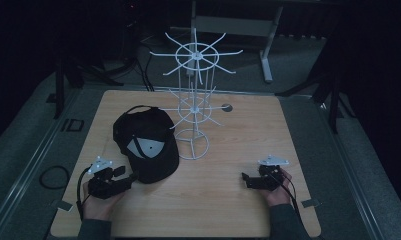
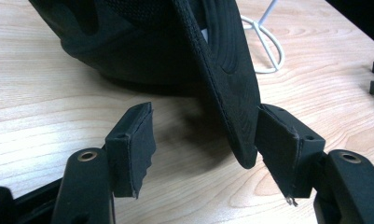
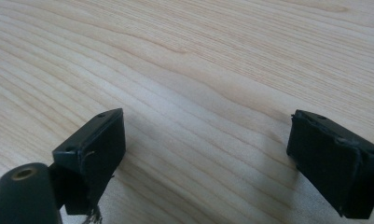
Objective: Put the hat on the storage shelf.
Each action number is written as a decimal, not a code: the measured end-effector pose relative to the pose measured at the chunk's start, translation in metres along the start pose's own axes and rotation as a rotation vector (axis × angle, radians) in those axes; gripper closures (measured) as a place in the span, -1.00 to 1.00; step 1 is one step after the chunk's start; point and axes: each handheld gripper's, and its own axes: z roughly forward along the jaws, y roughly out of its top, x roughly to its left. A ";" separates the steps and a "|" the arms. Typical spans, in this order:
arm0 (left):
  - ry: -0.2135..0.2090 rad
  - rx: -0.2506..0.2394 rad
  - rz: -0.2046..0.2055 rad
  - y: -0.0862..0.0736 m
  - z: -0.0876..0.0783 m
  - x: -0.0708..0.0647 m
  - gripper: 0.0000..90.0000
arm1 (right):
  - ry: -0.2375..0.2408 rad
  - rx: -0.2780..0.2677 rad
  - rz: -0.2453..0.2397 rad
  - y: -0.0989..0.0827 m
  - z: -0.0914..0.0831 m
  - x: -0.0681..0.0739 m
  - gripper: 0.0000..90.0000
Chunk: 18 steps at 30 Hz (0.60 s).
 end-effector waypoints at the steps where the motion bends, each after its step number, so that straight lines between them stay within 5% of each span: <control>1: 0.000 0.003 0.003 0.000 0.001 -0.001 -0.16 | 0.000 0.000 0.000 0.000 0.000 0.000 -0.75; 18: 0.015 0.056 0.020 0.001 0.024 -0.008 -0.07 | 0.000 0.000 0.000 0.000 0.000 0.000 -0.75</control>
